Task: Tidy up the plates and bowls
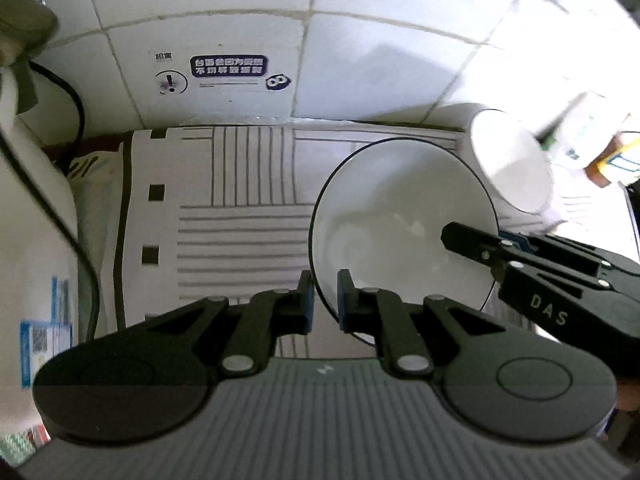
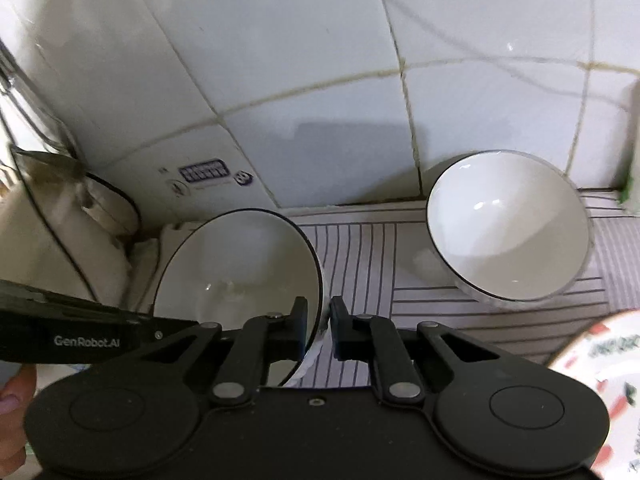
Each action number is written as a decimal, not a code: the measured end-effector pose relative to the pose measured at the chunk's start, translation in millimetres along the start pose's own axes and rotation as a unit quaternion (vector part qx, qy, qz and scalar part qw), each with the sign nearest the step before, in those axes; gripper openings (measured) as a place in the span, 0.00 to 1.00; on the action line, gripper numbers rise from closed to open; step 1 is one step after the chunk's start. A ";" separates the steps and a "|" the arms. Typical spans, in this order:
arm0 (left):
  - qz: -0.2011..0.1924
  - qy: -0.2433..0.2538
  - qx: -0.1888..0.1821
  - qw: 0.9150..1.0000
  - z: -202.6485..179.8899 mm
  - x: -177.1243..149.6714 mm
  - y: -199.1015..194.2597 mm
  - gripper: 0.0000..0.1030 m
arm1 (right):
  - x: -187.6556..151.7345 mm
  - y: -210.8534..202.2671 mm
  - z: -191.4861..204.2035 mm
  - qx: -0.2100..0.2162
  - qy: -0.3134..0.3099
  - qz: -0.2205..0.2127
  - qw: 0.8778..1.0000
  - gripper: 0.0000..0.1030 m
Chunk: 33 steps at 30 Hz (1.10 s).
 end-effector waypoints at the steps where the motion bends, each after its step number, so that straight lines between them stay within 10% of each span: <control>1: 0.002 0.004 -0.003 1.000 -4.1 -1.9 -7.6 0.10 | -1.3 -9.5 2.0 0.001 -0.003 -0.005 1.000 0.15; 17: -0.017 0.046 -0.005 0.999 -50.9 -54.0 -101.4 0.10 | -39.6 -132.0 24.3 0.014 -0.019 -0.050 0.998 0.16; 33: 0.015 0.046 0.022 0.999 -54.4 -79.8 -63.2 0.10 | -104.1 -124.1 15.1 -0.006 -0.057 -0.050 0.997 0.20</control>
Point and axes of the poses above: each gripper's, at about its wrist camera, not at the fingertips, and y roughly the way its jaws point, z to its left, x to its top, the point moved 3 cm from there along y, roughly the way its jaws point, and after that the axes turned 3 degrees about z, right-handed, at the moved point
